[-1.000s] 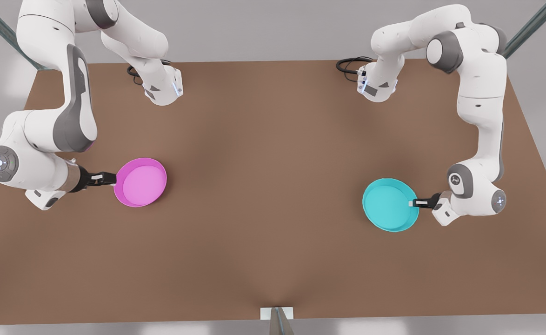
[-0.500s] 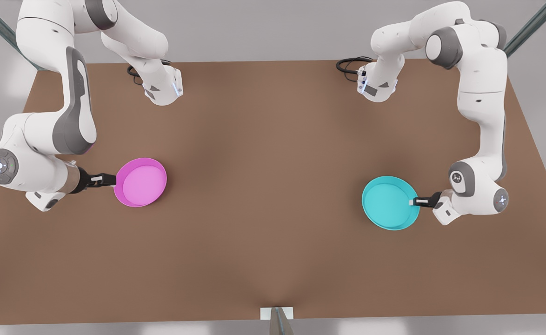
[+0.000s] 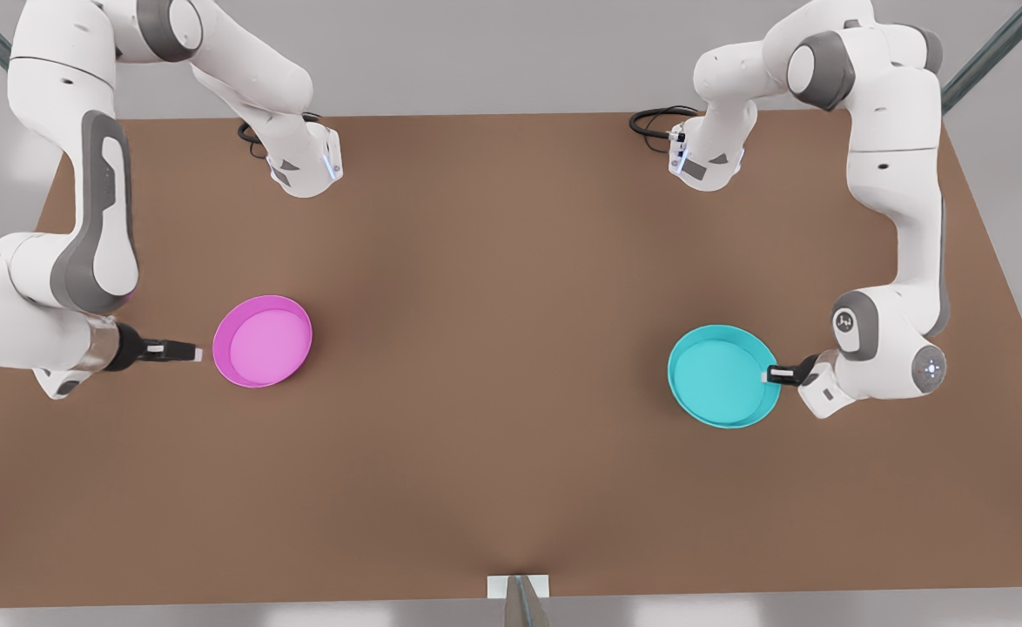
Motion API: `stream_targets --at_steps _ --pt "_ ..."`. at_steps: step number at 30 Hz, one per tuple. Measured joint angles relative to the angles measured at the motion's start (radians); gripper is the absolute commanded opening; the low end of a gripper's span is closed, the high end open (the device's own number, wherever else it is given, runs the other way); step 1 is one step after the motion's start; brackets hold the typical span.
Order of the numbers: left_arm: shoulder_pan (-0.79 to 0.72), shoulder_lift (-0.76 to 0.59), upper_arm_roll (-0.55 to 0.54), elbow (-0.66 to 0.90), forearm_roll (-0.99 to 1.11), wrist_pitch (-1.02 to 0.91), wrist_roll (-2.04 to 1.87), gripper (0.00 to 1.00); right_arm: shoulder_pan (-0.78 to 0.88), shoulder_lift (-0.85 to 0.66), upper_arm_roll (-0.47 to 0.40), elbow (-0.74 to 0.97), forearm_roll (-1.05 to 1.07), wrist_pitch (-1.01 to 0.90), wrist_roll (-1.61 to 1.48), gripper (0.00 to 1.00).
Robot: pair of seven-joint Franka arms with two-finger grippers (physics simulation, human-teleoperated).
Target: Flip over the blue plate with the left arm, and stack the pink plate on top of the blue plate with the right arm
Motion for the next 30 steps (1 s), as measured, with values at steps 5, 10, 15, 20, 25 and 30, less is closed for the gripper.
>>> stream_targets --at_steps 5,10,15,20,25,30 --pt "-0.031 -0.016 0.004 0.001 0.032 -0.014 0.0 0.21 -0.021 0.005 0.0 -0.047 0.038 0.006 0.001 1.0" --pt "-0.072 -0.073 0.005 0.002 0.144 -0.032 -0.019 0.21 -0.019 -0.013 0.0 -0.17 0.042 0.113 -0.001 1.0" --pt "-0.114 -0.098 0.011 0.001 0.221 -0.045 -0.018 0.21 -0.022 -0.025 0.002 -0.219 0.042 0.131 -0.022 1.0" --pt "-0.167 -0.129 0.017 0.002 0.277 -0.074 -0.021 0.21 -0.032 -0.095 0.002 -0.331 0.042 0.187 -0.035 1.0" --pt "-0.205 -0.158 0.017 0.0 0.363 -0.092 -0.027 0.21 -0.033 -0.093 0.001 -0.339 0.042 0.198 -0.039 1.0" --pt "-0.248 -0.172 0.018 0.002 0.441 -0.111 -0.033 0.21 -0.034 -0.09 0.002 -0.348 0.042 0.212 -0.042 1.0"
